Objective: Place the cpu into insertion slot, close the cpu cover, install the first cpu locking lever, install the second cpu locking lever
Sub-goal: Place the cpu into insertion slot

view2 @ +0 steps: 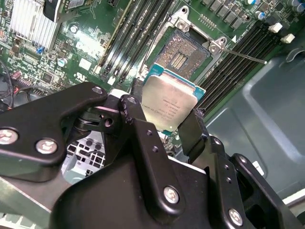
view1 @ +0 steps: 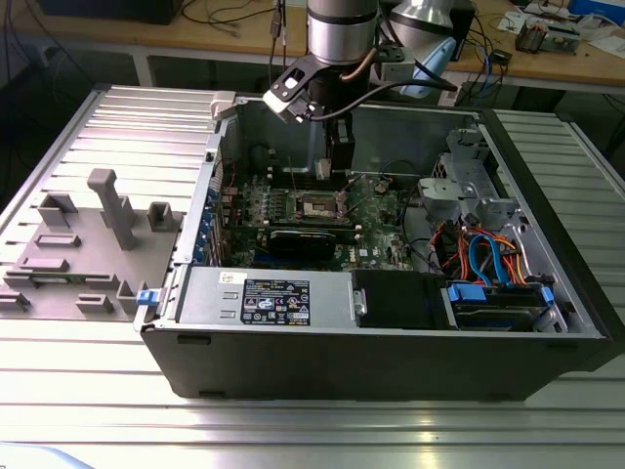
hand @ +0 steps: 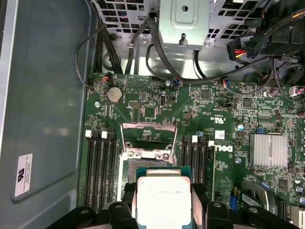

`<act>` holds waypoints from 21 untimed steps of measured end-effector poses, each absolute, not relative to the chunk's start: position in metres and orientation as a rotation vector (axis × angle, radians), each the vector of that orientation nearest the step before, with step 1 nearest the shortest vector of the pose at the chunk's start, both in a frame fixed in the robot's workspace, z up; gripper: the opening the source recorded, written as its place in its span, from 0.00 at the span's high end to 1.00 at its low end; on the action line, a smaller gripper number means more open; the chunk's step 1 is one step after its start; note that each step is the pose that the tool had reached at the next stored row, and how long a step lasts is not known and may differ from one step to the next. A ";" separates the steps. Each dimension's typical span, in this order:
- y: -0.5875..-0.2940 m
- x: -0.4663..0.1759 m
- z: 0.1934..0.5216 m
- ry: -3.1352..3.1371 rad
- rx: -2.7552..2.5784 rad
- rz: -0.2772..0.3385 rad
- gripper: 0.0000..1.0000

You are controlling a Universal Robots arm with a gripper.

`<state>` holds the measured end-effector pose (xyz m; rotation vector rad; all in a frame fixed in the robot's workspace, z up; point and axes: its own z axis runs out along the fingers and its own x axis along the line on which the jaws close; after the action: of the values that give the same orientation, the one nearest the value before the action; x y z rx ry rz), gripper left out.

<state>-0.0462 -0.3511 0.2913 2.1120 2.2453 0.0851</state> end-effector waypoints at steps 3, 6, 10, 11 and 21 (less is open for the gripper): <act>-0.350 -0.047 0.289 2.258 2.099 0.086 0.46; -0.350 -0.051 0.276 2.249 2.108 0.085 0.46; -0.349 -0.052 0.268 2.216 2.141 0.082 0.46; -0.348 -0.052 0.265 2.207 2.150 0.082 0.46; -0.341 -0.054 0.242 2.173 2.179 0.076 0.46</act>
<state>-0.0544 -0.3411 0.2423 2.1794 2.1726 0.0762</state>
